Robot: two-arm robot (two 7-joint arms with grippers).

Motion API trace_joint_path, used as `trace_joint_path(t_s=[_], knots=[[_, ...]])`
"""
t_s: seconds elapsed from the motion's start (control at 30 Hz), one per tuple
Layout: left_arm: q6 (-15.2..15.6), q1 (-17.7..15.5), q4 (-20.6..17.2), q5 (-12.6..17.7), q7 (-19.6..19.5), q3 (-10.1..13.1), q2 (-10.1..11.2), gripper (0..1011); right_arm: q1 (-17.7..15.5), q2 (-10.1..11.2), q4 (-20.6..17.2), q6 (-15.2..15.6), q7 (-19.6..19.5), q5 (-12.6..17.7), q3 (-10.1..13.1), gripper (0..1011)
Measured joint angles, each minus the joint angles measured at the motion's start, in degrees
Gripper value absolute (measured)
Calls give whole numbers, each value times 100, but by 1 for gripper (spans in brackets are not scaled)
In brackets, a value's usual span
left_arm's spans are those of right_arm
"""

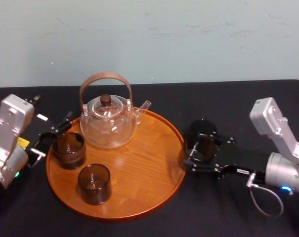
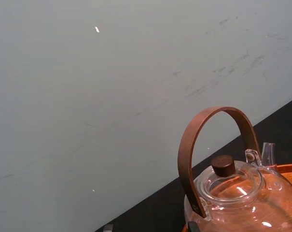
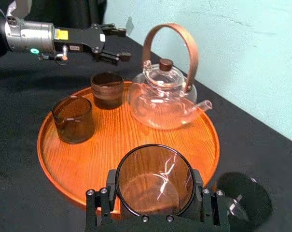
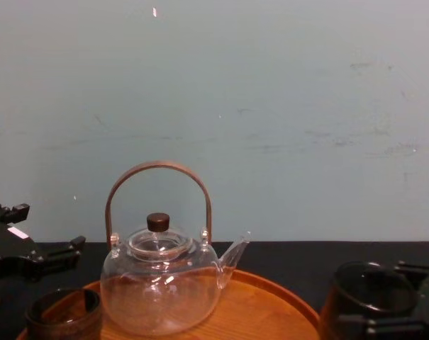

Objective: Pick up the glass from the table and place it on the tray.

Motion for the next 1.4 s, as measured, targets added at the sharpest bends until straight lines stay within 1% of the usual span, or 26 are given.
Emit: trace_joint_path(t_s=[0.23, 0.4, 0.43, 0.53, 0.87, 1.13, 1.4], knots=[[0, 0, 0, 0, 0, 0, 0, 1001, 240, -166, 111, -2, -16, -11, -240, 908], [0, 0, 0, 0, 0, 0, 0, 1001, 456, -301, 237, 19, -34, -45, -461, 908], [0, 0, 0, 0, 0, 0, 0, 1002, 456, -301, 237, 19, -34, -45, -461, 908], [0, 0, 0, 0, 0, 0, 0, 1001, 566, -370, 325, 32, -43, -85, -582, 908], [0, 0, 0, 0, 0, 0, 0, 1001, 783, -566, 533, -13, -3, -191, -885, 908], [0, 0, 0, 0, 0, 0, 0, 1001, 874, -773, 719, -106, -17, -233, -1037, 908], [0, 0, 0, 0, 0, 0, 0, 1001, 936, -922, 922, -145, -17, -243, -1136, 908]])
